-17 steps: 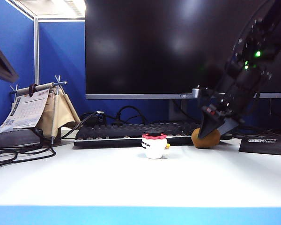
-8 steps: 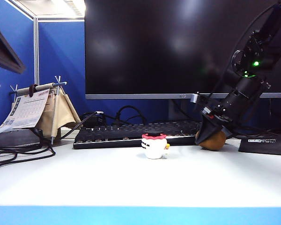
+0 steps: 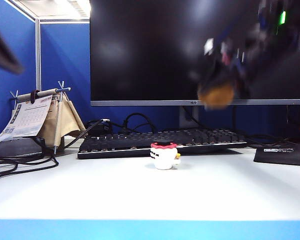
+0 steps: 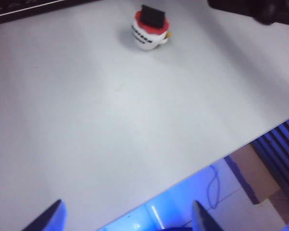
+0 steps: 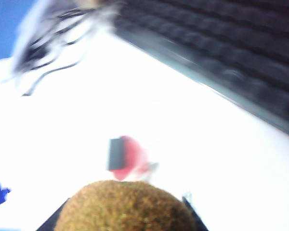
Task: Place the kiwi on top of the doll with a flat head.
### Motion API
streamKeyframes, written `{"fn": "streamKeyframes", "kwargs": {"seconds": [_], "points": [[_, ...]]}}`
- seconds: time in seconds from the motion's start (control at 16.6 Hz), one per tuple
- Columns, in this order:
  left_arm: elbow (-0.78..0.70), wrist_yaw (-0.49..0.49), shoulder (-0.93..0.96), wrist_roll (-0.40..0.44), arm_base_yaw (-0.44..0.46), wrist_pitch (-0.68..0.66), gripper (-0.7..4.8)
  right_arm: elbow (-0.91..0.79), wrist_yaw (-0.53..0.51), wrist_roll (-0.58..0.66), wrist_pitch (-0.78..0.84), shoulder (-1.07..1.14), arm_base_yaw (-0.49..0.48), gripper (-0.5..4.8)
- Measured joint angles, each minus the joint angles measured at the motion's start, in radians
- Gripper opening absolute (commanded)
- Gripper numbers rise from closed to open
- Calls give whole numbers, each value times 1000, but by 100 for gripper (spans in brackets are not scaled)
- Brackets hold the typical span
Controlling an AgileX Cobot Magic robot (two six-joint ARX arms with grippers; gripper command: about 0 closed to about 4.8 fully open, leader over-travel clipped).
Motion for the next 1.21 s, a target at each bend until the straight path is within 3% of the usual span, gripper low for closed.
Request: {"fn": "streamKeyframes", "kwargs": {"seconds": [0.3, 0.36, 0.42, 0.54, 0.72, 0.91, 1.09, 1.21], "points": [[0, -95, -231, 31, 0, -37, 340, 1, -2, -37, -2, -268, 97, 196], [0, -95, -272, 31, 0, -41, 340, 1, 39, -33, -9, -322, 124, 182], [0, -92, -315, 25, 0, -69, 340, 0, 146, -24, -40, -409, 161, 179], [0, -32, -335, -34, 0, -88, 340, 2, 280, -17, -87, -537, 208, 171], [0, 37, -334, -56, 0, -14, 340, 1, 455, 15, -118, -690, 275, 146], [0, 43, -334, -55, 0, 24, 340, 3, 480, 82, -121, -788, 284, 143], [0, 76, -334, -53, 0, 1, 340, -32, 478, 120, -151, -821, 291, 47], [0, 78, -334, -36, 0, 1, 340, -137, 480, 120, -117, -812, 346, 44]]}}
